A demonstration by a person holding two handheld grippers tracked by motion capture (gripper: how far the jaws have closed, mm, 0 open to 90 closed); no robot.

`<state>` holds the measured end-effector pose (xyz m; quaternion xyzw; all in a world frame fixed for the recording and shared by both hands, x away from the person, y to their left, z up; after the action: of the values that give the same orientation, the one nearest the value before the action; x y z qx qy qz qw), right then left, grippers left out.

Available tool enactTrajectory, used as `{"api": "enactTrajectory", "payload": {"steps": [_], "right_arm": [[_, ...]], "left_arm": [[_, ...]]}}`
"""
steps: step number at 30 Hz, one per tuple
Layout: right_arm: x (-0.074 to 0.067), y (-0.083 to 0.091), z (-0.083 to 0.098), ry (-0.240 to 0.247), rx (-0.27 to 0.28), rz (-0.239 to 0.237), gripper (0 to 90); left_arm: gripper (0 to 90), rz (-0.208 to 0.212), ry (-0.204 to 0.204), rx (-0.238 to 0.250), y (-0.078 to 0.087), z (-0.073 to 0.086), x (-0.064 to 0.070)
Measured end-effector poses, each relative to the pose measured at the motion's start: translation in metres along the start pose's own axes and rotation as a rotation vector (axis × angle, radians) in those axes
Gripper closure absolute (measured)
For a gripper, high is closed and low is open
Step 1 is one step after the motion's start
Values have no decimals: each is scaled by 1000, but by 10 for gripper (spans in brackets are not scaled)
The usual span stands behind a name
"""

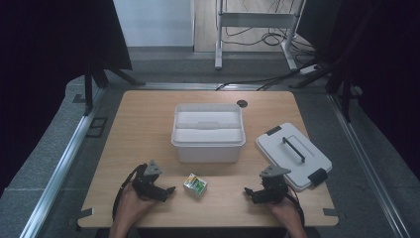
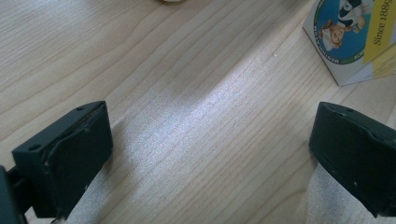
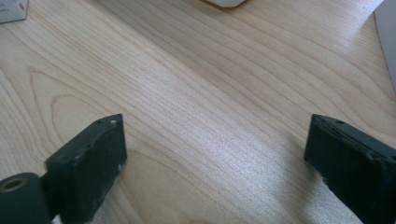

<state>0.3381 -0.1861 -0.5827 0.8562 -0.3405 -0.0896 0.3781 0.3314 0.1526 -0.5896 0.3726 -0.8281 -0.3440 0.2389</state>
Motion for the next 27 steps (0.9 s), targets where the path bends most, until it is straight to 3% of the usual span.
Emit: {"api": "enactTrajectory", "payload": {"steps": [18,27], "right_arm": [[-1,1,0,-8,1,8,58],[-2,0,0,-34,-4,21,48]], "left_arm": [[0,-6,9,3,-1,-1,0],[0,-6,9,3,-1,-1,0]]}}
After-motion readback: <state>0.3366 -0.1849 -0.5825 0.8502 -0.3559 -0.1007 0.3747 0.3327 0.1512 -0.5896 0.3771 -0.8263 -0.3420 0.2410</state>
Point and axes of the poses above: each handheld gripper's, and its own axes: y roughly backward along the jaws, z roughly out of its underside, x roughly to its right, the point moved 9 cm from there along -y, roughly forward along the jaws, and after that the axes turned 9 degrees about y, right-handed, at the moved point
